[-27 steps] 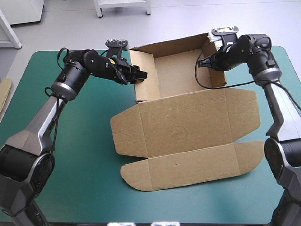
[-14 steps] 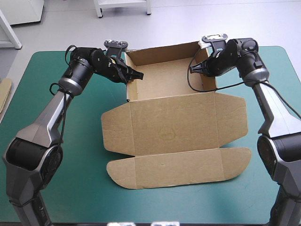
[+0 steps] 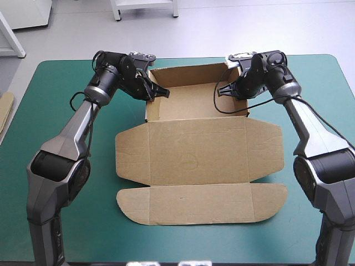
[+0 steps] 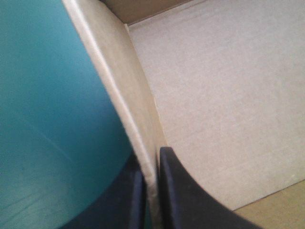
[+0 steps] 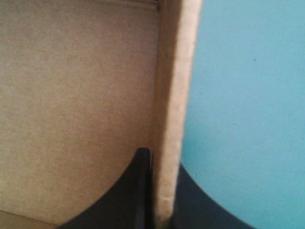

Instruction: Fold the box

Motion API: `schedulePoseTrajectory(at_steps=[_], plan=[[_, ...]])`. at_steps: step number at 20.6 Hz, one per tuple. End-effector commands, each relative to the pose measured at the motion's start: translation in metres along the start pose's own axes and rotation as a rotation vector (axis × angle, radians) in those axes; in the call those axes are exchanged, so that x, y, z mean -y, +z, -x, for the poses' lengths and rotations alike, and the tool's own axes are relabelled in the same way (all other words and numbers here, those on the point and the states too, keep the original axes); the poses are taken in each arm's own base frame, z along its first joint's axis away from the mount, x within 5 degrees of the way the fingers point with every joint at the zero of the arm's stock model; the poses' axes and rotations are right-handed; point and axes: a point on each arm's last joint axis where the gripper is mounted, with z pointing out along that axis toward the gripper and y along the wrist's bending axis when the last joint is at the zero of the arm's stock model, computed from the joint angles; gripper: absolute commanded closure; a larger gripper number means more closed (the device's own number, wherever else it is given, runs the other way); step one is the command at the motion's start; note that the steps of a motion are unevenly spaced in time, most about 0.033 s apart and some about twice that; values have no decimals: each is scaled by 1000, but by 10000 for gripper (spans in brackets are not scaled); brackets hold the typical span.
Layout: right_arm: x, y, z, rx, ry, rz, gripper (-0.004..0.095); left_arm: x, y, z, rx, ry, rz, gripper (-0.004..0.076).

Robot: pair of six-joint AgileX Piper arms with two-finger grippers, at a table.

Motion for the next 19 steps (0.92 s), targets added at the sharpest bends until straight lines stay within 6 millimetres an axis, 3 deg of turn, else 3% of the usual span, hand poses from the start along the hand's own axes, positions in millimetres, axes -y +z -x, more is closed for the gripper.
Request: schedulePoseTrajectory(at_steps=[1, 8, 14, 16, 19], plan=[[-11, -22, 8, 76, -47, 56, 921, 11, -20, 9, 95, 42, -27, 733], [-11, 11, 6, 19, -29, 68, 921, 9, 6, 6, 37, 26, -32, 733], [-10, 14, 6, 21, -22, 61, 920, 8, 7, 6, 29, 23, -26, 721], [-7, 12, 6, 7, -19, 27, 917, 9, 3, 7, 40, 31, -23, 598], [-8, -1, 12, 32, -22, 22, 802, 11, -10, 11, 71, 31, -36, 224]])
